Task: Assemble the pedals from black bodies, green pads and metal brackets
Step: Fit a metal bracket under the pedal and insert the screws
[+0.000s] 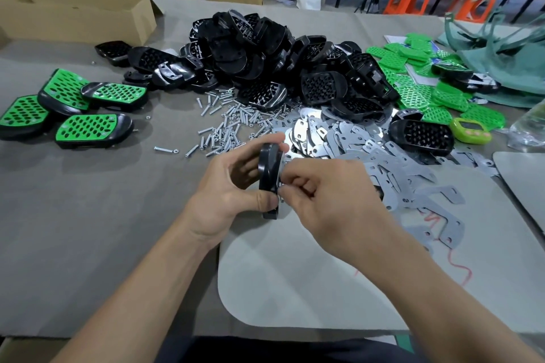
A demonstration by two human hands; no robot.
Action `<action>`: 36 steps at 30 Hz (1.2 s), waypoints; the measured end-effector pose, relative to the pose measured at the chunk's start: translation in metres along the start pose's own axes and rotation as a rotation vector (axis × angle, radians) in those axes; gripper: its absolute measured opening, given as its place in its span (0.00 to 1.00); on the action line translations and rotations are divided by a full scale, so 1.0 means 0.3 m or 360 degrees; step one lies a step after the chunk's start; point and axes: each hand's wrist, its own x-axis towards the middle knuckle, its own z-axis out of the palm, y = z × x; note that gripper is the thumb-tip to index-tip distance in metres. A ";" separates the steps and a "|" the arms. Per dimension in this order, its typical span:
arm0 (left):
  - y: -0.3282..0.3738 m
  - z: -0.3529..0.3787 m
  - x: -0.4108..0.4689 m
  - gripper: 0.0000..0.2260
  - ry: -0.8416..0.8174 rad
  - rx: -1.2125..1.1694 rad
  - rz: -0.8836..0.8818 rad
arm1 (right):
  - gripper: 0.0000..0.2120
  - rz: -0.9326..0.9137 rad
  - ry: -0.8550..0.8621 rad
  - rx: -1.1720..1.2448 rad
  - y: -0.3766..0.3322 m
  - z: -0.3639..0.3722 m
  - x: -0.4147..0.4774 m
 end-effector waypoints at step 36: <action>0.004 -0.016 0.010 0.37 -0.0081 0.0061 0.0192 | 0.16 0.0515 -0.0220 0.0794 0.025 0.060 0.024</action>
